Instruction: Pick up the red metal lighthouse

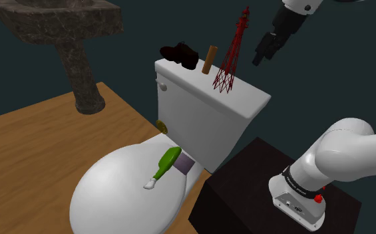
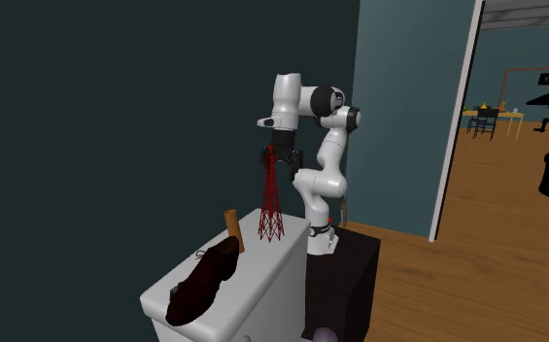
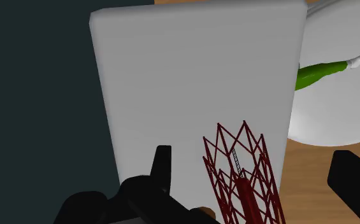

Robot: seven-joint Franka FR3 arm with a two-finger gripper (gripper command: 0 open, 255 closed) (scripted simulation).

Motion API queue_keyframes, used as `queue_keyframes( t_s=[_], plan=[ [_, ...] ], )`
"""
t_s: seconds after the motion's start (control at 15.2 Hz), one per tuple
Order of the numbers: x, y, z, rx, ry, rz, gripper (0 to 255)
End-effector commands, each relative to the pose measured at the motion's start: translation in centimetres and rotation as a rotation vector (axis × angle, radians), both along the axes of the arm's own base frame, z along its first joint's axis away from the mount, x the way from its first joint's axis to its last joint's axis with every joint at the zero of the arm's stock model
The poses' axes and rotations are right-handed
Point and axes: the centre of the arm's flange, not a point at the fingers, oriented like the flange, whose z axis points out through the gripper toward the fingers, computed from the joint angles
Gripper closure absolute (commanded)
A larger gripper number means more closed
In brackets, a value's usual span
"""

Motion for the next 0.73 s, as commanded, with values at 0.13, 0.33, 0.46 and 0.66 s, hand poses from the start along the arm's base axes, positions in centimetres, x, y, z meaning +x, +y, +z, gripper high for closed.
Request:
queue_keyframes(
  t_s=[0.13, 0.33, 0.46, 0.66],
  plan=[
    [1.8, 0.5, 2.6, -0.030, 0.054, 0.047, 0],
    [4.7, 1.4, 6.2, -0.076, 0.136, 0.118, 0],
    [6.8, 2.3, 8.4, -0.106, 0.190, 0.166, 0],
    [10.0, 3.9, 11.5, -0.151, 0.272, 0.237, 0]
  ],
)
